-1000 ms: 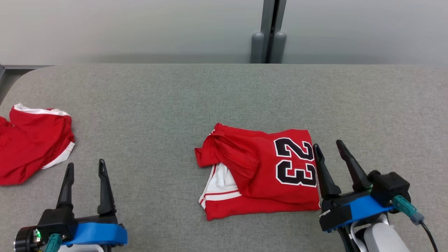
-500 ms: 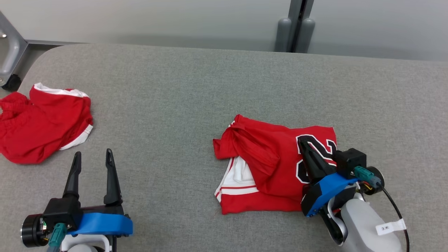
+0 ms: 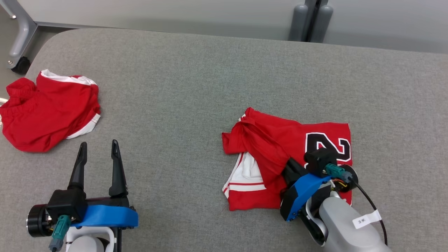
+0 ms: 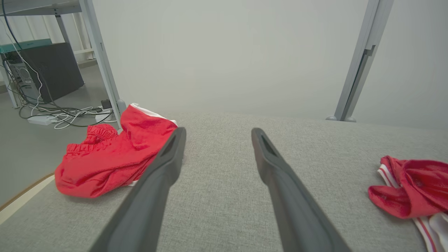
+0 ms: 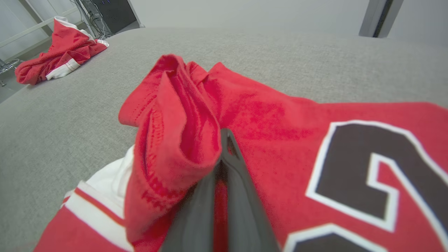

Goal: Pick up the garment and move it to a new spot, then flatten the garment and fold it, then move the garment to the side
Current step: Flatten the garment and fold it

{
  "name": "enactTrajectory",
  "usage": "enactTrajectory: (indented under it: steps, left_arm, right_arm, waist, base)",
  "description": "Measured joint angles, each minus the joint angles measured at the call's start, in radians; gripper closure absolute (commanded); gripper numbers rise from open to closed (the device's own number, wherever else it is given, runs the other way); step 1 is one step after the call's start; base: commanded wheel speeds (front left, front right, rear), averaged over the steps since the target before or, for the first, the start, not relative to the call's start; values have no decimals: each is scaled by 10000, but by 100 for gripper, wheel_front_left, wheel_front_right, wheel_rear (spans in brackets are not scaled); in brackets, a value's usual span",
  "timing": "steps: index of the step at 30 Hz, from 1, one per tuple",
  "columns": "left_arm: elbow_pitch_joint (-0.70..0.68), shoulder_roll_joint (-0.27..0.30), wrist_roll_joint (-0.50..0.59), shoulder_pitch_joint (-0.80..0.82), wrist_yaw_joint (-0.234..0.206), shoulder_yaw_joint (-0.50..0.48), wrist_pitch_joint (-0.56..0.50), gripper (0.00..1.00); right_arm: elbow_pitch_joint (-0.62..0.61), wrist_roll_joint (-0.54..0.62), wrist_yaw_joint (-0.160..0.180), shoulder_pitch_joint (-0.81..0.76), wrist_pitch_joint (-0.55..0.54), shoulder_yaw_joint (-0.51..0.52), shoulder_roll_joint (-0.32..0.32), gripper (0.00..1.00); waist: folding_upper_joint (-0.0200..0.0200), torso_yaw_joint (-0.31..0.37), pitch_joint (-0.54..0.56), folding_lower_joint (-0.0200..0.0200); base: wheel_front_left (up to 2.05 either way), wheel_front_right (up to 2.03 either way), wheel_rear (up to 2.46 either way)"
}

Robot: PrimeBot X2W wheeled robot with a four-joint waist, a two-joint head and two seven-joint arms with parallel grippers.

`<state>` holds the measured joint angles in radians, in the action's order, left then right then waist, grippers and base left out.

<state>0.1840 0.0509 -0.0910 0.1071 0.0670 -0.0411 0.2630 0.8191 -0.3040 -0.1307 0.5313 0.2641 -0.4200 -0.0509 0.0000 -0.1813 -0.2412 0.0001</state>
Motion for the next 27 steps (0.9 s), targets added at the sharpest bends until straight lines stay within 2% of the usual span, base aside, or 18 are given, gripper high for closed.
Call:
enactTrajectory:
  steps: [10,14,19,27]
  left_arm:
    - [-19,0,-119,39,-109,159,-2,0]
    - [-31,0,-132,37,-150,165,0,0]
    - [-38,0,-107,40,-222,71,0,0]
    - [4,4,134,-24,-146,-249,-2,0]
  right_arm:
    - [-740,-1241,0,-173,0,-2815,23,100]
    - [-823,-1643,0,-226,0,-3444,23,100]
    - [-1225,-1588,0,-8,0,-2621,21,100]
    - [-2700,-127,2,-504,2,393,-35,100]
  waist:
    - [0,-112,-57,0]
    - [0,-48,-61,-1]
    - [0,211,-52,0]
    - [0,866,251,-1]
  base:
    - [0,0,0]
    - [0,0,0]
    - [0,0,0]
    - [0,0,0]
